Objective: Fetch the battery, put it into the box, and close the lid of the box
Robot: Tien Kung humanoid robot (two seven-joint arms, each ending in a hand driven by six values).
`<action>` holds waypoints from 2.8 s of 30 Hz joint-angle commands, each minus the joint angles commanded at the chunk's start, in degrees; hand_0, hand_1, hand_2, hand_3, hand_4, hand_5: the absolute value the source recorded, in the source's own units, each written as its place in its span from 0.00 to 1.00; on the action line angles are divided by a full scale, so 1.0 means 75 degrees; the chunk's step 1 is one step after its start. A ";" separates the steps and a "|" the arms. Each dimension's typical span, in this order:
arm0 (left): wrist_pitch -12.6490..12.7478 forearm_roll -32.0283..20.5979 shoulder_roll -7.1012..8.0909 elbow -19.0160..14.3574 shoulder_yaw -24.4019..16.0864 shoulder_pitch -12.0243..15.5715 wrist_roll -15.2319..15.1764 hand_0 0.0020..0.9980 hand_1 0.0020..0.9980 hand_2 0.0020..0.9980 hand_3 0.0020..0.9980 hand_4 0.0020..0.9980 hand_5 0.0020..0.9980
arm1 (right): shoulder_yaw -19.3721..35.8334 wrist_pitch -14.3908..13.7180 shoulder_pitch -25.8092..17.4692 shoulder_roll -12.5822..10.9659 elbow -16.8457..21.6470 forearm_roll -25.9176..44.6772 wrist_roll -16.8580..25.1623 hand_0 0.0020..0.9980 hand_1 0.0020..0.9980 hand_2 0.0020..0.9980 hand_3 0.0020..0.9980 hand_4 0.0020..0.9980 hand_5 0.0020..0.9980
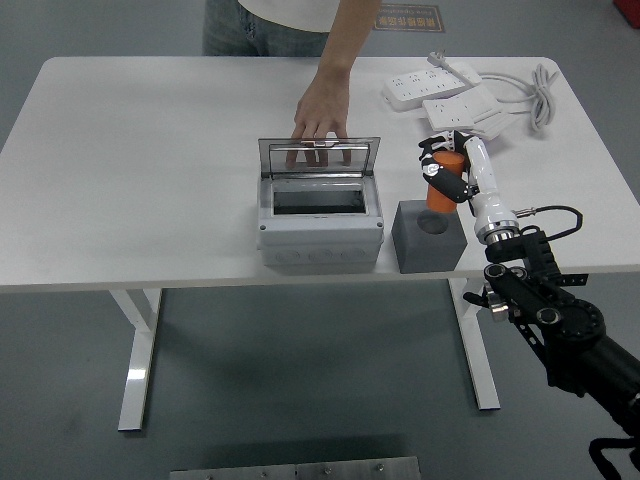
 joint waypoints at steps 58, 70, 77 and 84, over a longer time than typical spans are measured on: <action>0.0094 -0.0038 0.0108 0.0014 -0.0046 0.0039 0.0023 0.66 0.74 0.72 0.62 0.70 0.30 | -0.2495 0.1493 0.1820 -0.0567 0.2070 -0.5597 -0.3775 0.18 0.24 0.26 0.32 0.27 0.14; 0.0046 0.0157 0.0135 0.0018 -0.0142 -0.0089 0.0090 0.66 0.74 0.72 0.62 0.70 0.30 | -0.3378 0.1242 0.2166 -0.0241 0.1992 -0.5420 -0.3453 0.18 0.24 0.26 0.32 0.28 0.13; 0.0039 0.0249 0.0167 0.0009 -0.0197 -0.0118 0.0138 0.66 0.74 0.72 0.63 0.70 0.29 | -0.3659 0.0987 0.2359 -0.0214 0.1617 -0.5230 -0.3098 0.18 0.24 0.26 0.32 0.28 0.13; 0.0032 0.0340 0.0177 -0.0002 -0.0249 -0.0148 0.0184 0.66 0.74 0.72 0.63 0.70 0.29 | -0.3632 0.0768 0.2583 -0.0049 0.0923 -0.5112 -0.2895 0.18 0.24 0.26 0.32 0.28 0.14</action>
